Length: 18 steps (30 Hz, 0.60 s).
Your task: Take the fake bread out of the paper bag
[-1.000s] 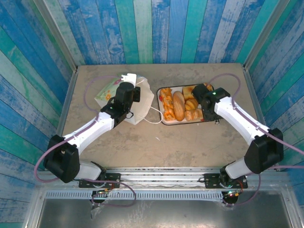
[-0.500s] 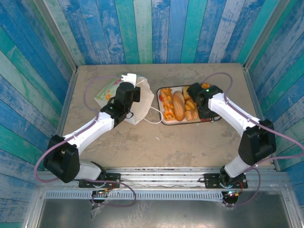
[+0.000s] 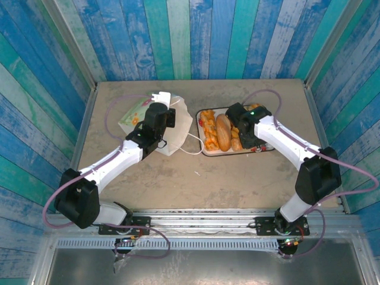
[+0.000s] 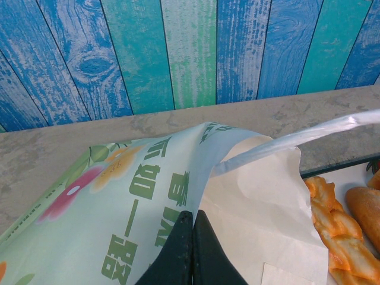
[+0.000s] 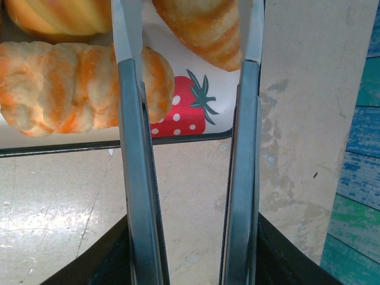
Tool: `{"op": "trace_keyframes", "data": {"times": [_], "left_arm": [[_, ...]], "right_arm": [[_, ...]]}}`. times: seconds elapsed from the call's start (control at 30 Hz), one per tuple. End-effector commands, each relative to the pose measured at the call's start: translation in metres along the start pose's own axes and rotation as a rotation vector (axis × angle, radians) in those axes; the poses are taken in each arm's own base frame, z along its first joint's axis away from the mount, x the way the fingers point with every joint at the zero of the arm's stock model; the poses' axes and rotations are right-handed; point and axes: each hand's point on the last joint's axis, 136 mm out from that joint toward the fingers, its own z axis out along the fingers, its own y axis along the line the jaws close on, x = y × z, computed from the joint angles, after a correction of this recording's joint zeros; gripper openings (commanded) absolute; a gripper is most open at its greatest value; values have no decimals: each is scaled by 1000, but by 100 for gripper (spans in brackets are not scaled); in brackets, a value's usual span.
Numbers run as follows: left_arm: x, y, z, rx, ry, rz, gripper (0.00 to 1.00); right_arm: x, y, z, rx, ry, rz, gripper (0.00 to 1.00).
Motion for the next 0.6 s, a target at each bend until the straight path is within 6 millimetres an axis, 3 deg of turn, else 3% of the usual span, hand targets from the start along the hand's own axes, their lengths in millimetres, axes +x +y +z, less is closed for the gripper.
{"op": "trace_keyframes", "data": {"times": [0.0,0.33,0.57], "left_arm": [[-25,6,-14,-6,-76,-25,0],[-26,4,-14,3,-78,-27,0],[-25,3,-15,9,-75,-32,0]], "right_arm": [[-3,-4,-11,1,-19,-4,45],[1,-14,-30,-30,-70,47,45],[-16,-5,-37,-97,-130,92,35]]}}
